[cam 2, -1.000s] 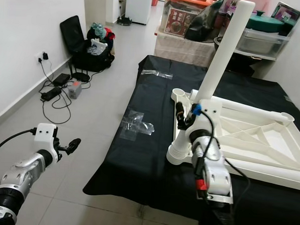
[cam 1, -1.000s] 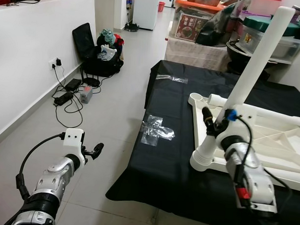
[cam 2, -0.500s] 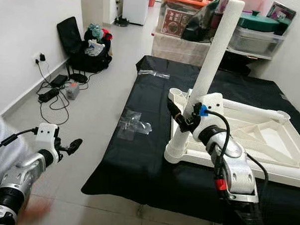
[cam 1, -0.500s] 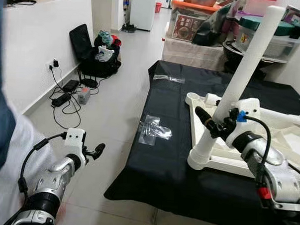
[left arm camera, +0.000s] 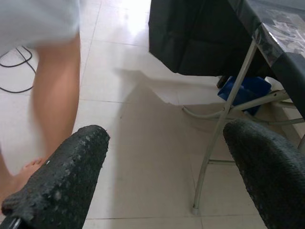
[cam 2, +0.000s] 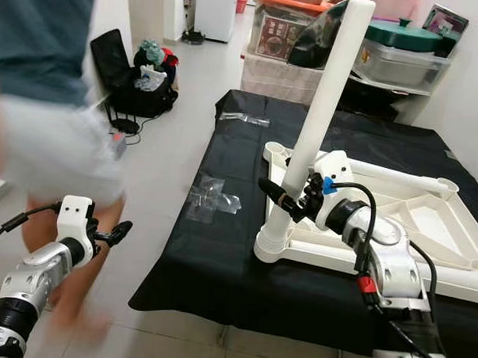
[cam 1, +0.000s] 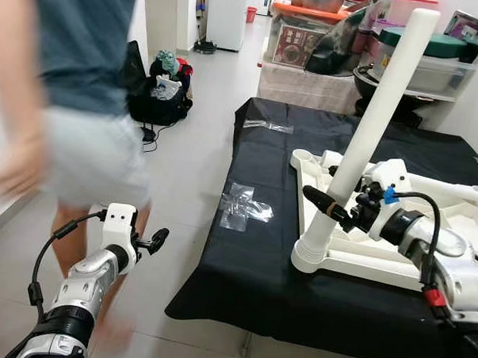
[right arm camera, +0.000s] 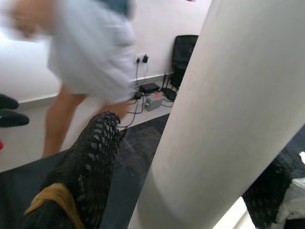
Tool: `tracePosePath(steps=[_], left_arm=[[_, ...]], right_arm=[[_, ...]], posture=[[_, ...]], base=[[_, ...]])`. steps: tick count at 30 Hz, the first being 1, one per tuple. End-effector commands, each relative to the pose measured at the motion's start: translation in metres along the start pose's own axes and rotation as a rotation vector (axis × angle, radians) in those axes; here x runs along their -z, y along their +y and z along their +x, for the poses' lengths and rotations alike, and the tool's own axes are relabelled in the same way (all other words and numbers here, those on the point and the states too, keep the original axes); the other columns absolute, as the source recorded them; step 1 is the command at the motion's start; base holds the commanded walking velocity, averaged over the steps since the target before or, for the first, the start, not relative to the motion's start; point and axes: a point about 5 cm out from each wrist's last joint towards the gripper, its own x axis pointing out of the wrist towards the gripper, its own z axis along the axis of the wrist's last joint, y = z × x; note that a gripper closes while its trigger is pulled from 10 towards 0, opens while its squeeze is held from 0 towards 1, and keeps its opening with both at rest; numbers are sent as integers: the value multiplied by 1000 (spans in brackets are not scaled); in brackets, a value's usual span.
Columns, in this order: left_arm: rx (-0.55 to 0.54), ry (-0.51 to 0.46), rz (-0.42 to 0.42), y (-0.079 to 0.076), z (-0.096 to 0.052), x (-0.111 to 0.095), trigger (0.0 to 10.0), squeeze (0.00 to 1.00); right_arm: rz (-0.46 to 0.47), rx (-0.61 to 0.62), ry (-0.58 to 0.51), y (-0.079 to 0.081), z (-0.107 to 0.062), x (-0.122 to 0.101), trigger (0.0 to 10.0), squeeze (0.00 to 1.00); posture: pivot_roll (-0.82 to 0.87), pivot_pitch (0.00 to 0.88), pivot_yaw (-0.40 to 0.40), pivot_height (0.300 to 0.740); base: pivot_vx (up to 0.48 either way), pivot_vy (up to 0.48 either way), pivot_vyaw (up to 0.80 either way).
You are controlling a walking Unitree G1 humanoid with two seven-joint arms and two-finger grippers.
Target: Building children table
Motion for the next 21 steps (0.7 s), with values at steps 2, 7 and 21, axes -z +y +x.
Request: tracePosePath(steps=[2, 7, 21], left_arm=[[19, -12, 7, -4, 0, 0, 10000, 0], [21, -17, 9, -5, 1, -2, 10000, 0], [24, -15, 10, -5, 1, -1, 10000, 0]], right_arm=[[-9, -93, 0, 4, 4, 0, 10000, 0], [9, -111, -4, -1, 4, 3, 10000, 0], [94, -70, -33, -5, 46, 10, 10000, 0]], posture=[[76, 0, -91, 740], [77, 0, -90, 740], [101, 0, -98, 740]], base=[[0, 0, 0], [0, 0, 0], [0, 0, 0]])
